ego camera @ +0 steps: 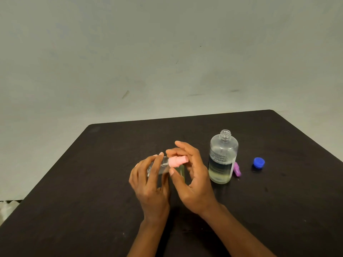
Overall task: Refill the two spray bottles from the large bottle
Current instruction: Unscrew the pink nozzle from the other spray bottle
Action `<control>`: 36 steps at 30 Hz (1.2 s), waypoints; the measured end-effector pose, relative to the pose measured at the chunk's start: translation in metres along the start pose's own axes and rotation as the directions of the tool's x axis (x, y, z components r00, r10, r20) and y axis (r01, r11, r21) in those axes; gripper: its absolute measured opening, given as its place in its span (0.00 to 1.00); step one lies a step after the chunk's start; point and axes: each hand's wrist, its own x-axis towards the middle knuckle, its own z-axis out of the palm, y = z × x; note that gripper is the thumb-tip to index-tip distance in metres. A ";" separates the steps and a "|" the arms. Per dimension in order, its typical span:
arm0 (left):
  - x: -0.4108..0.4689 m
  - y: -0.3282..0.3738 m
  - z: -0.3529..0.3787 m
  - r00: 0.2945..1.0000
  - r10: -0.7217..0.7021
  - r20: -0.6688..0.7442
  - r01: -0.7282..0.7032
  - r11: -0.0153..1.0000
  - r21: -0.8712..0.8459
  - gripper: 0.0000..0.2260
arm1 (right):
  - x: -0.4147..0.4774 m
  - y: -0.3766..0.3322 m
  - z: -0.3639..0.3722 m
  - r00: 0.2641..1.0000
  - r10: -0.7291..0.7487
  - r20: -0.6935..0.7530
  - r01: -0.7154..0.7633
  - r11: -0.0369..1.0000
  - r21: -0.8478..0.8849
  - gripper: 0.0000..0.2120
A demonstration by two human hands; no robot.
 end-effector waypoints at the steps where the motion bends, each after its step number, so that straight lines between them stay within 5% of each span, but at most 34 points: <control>1: 0.000 0.001 0.000 1.000 -0.008 0.004 0.008 1.000 -0.008 0.17 | 0.000 -0.001 0.001 1.000 0.014 -0.005 -0.014 1.000 -0.003 0.25; 9: -0.001 0.004 -0.001 0.999 -0.032 0.039 0.033 0.999 -0.018 0.20 | 0.003 0.000 0.001 0.988 0.052 -0.148 -0.070 0.991 -0.118 0.20; 19: -0.002 0.003 0.000 0.994 -0.100 0.052 0.101 0.994 -0.027 0.19 | 0.009 -0.010 -0.007 0.983 0.158 0.089 -0.164 0.985 0.062 0.34; 27: -0.002 0.004 0.000 0.993 -0.104 0.062 0.107 0.993 -0.044 0.20 | 0.007 -0.009 -0.002 0.982 0.154 -0.109 -0.158 0.987 -0.025 0.24; 36: -0.001 0.004 -0.002 0.988 -0.143 0.063 0.148 0.986 -0.073 0.20 | 0.013 -0.009 -0.011 0.973 0.212 0.089 -0.218 0.974 0.057 0.31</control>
